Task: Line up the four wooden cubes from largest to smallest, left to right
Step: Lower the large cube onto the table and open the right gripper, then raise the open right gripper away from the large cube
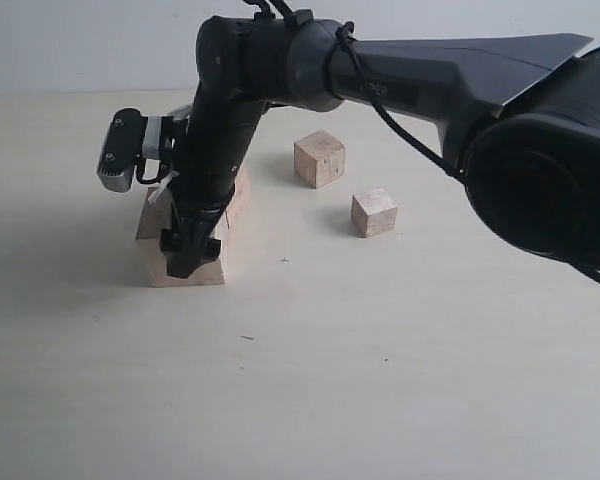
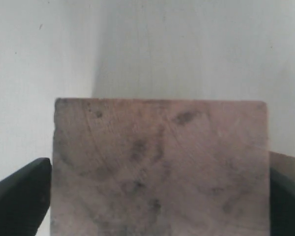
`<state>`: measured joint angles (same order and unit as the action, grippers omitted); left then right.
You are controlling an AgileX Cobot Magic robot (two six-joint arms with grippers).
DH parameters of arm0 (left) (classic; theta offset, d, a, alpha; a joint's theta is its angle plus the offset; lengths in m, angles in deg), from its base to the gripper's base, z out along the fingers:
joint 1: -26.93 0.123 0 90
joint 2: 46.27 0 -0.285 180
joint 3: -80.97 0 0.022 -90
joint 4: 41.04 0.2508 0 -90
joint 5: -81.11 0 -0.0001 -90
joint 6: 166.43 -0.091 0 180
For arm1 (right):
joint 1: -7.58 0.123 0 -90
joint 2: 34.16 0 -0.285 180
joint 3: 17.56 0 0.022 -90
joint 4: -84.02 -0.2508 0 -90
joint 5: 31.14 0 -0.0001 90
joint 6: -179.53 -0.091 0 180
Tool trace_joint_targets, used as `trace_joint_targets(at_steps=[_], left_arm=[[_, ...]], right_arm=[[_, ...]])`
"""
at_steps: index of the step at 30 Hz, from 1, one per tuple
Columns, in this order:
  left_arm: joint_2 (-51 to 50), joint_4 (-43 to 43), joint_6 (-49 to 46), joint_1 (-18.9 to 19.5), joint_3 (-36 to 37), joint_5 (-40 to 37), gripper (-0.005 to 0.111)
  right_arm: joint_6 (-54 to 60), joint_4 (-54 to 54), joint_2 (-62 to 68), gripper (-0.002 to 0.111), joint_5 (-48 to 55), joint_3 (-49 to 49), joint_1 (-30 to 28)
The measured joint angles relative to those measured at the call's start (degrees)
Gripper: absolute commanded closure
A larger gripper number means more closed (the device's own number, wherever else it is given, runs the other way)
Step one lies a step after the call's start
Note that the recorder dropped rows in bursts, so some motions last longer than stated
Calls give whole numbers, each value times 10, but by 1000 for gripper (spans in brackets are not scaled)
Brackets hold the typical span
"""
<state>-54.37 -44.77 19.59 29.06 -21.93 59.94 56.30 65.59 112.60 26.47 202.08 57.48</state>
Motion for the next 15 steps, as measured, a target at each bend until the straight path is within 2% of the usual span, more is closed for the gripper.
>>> trace_joint_targets(at_steps=[15], left_arm=[[0, 0, 0, 0, 0, 0, 107]], right_arm=[[-39, 6, -77, 13, -2, 0, 0]])
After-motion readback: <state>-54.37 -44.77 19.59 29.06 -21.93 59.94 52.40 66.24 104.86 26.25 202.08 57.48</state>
